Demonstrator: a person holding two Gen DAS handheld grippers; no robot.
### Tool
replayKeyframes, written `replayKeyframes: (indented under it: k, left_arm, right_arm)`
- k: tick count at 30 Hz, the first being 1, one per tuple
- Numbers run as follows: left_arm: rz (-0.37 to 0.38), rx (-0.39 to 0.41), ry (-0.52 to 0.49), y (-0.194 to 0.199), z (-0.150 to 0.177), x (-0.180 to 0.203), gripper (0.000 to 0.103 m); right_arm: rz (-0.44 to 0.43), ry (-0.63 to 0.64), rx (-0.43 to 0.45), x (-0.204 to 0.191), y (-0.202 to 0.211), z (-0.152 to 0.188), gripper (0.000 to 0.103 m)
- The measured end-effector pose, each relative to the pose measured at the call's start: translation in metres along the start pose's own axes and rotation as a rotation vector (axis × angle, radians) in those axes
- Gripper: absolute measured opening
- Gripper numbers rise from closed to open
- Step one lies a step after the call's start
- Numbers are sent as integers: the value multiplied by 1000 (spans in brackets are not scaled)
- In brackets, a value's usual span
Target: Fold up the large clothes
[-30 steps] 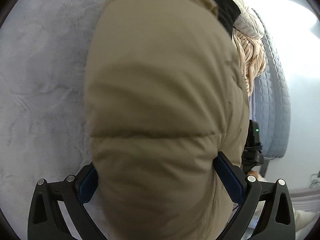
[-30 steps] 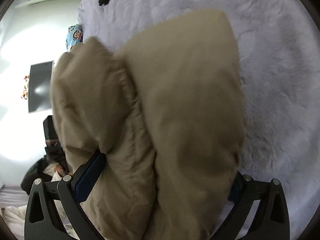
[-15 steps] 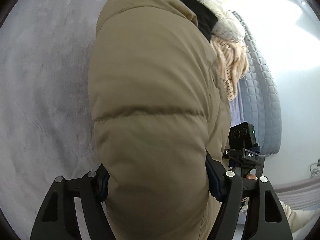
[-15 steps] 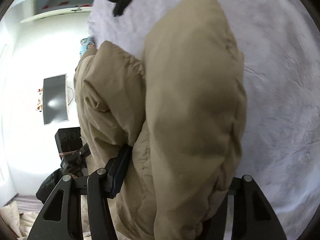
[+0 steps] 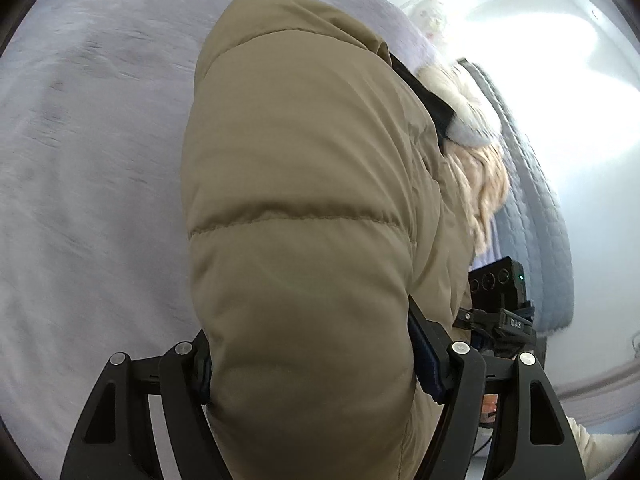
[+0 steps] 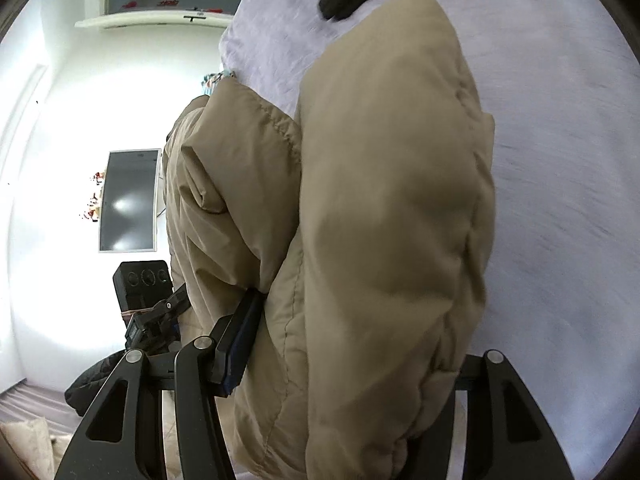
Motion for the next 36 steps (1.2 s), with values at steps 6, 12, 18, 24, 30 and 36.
replayKeyframes:
  k: [6,12,18,24,30,36]
  left_arm:
    - [-85,15,82,-13,-27,-81,85]
    - [-130,40,100,-28,-20,-114,94]
    - [-352,162,-54,22,-5,-75,93]
    - [-423,209,-144,53,24,-45,93]
    - [-531,126,-141,25,69,-36,94]
    - [-540,122,-62,15,81,-48,94]
  right_arm:
    - [57,4,-48,7,-56,-20,59]
    - [157,-48,-45,25,-65,-20,69]
    - [341,35,-22,-11,-21,3,69]
    - [500,216,73,-70,25,32,27]
    - [578,382,63,-118,7,72,23]
    - [709,396,-24,-97,-44,84,23]
Point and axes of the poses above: each gripper's, at about its wrist camera, not at the fingertips, and y roughly against the way its jaws point, x to its right, z to its underside, the point moved 3 cm from there along -y, roughly the way its jaws point, and after that the axes turned 6 degrees about -z, right-handed, at the moved point
